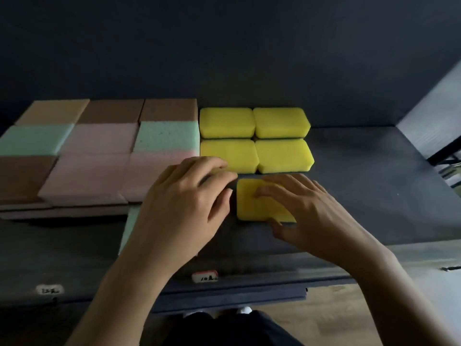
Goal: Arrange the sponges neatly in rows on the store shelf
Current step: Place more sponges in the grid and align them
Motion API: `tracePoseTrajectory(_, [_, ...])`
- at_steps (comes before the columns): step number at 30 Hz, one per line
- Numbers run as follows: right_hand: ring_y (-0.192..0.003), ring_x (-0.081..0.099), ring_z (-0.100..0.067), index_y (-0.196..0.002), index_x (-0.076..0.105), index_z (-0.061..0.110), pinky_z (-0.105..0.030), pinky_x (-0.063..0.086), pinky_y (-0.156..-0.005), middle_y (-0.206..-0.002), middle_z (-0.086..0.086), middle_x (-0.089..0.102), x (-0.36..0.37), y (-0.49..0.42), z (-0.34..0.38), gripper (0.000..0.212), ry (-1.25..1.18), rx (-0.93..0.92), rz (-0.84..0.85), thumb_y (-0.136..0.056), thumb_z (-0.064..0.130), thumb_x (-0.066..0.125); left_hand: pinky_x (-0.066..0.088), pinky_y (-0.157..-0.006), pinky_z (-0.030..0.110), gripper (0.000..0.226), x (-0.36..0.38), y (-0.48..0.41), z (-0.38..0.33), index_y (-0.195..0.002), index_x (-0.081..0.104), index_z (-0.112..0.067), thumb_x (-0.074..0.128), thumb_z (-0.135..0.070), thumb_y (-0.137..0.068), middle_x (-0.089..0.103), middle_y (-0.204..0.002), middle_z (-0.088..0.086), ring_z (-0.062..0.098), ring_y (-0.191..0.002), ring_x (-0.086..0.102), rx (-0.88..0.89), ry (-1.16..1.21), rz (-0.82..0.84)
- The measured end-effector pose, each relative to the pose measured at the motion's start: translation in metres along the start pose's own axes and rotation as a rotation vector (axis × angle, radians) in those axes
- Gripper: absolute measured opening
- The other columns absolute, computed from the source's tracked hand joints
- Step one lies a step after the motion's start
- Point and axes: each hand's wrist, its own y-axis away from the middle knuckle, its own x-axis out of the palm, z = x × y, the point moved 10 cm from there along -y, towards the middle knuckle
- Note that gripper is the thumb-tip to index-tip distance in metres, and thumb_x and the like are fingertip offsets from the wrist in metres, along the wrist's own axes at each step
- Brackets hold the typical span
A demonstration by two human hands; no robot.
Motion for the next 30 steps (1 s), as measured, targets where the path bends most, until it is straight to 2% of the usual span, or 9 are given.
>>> tracePoseTrajectory(5, [-0.127,0.050,-0.020,-0.129,0.051,0.036,-0.041,0.047,-0.098,-0.141,0.005,0.050,-0.025,-0.012,0.011,0.044,0.020,-0.018,-0.095,-0.085,0.043,0.056,0.050,-0.087,0.036,0.030,-0.012,-0.010,0.030,-0.115,0.067,-0.013,0.052,-0.028,-0.095,0.061,-0.122,0.000,0.018,-0.108,0.059,-0.043,-0.023,-0.027])
tracePoseTrajectory(11, [-0.126,0.049,-0.020,-0.129,0.055,0.032,-0.039,0.044,-0.100,-0.141,0.004,0.050,-0.039,-0.049,0.019,0.047,0.055,-0.002,-0.153,-0.085,0.031,0.071,0.048,-0.088,0.036,0.032,-0.013,-0.025,0.060,-0.121,0.065,-0.012,0.054,-0.028,-0.095,0.059,-0.131,0.000,0.020,-0.112,0.059,-0.115,-0.069,0.007])
tracePoseTrajectory(14, [-0.128,0.048,-0.021,-0.129,0.055,0.031,-0.035,0.041,-0.101,-0.142,0.003,0.050,-0.035,-0.068,0.019,0.046,0.072,0.006,-0.147,-0.085,0.029,0.071,0.048,-0.090,0.038,0.035,-0.007,-0.030,0.072,-0.120,0.065,-0.011,0.059,-0.029,-0.091,0.059,-0.133,0.001,0.022,-0.113,0.059,-0.140,-0.076,0.043])
tracePoseTrajectory(21, [-0.131,0.049,-0.023,-0.128,0.056,0.029,-0.040,0.045,-0.102,-0.144,0.000,0.051,-0.018,-0.092,0.013,0.046,0.049,0.002,-0.111,-0.085,0.028,0.072,0.050,-0.089,0.040,0.035,0.005,-0.034,0.082,-0.114,0.067,-0.014,0.060,-0.036,-0.088,0.060,-0.130,0.002,0.023,-0.114,0.058,-0.160,-0.065,0.116])
tracePoseTrajectory(30, [-0.139,0.044,-0.022,-0.131,0.057,0.024,-0.039,0.039,-0.110,-0.147,-0.002,0.050,-0.006,-0.099,0.016,0.046,0.071,-0.042,-0.107,-0.088,0.029,0.071,0.045,-0.098,0.039,0.041,0.010,-0.030,0.082,-0.120,0.064,-0.012,0.049,-0.039,-0.094,0.056,-0.136,0.004,0.024,-0.124,0.053,-0.154,-0.062,0.161])
